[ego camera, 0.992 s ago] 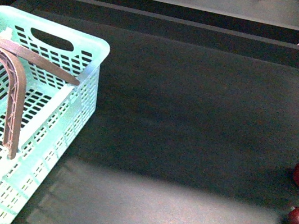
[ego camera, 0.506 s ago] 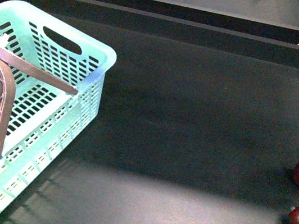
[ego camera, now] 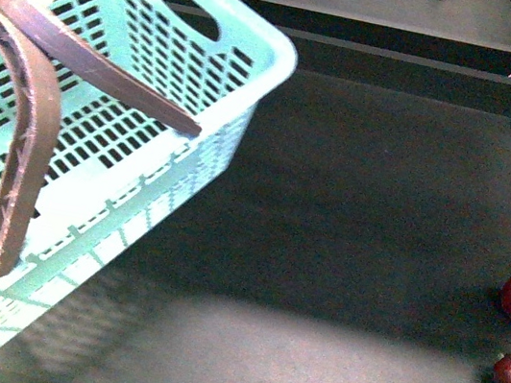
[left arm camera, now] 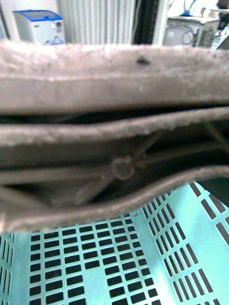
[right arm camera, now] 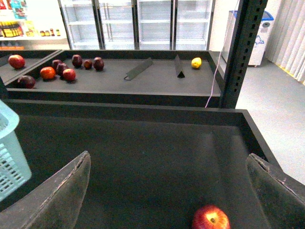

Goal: Pick apple with right arm and hold basket with left

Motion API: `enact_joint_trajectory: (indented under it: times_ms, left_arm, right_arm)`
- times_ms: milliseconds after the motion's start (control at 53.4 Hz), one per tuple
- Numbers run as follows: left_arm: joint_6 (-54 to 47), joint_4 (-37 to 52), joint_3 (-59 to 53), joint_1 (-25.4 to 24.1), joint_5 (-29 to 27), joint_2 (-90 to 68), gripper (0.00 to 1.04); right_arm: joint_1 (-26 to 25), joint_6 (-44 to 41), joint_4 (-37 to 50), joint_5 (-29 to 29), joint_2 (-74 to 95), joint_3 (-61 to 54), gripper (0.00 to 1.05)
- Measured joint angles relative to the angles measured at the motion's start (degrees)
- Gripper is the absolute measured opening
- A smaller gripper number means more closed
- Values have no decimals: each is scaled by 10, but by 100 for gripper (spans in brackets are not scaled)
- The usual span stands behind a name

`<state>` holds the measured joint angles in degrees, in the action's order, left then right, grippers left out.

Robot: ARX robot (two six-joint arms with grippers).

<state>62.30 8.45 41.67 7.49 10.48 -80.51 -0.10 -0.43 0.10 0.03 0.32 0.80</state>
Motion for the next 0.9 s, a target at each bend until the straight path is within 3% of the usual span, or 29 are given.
enact_joint_trajectory:
  times_ms: [506,655,899]
  left_arm:
    - [8,-48,106,219,-50,3,15]
    - [8,-49,121,257,-52,-5,15]
    - [8,-47,122,278,-52,-6,15]
  right_arm:
    - [0,0,0,0,0,0,96]
    - [0,0,0,0,0,0,96]
    - [0,0,0,0,0,0,96]
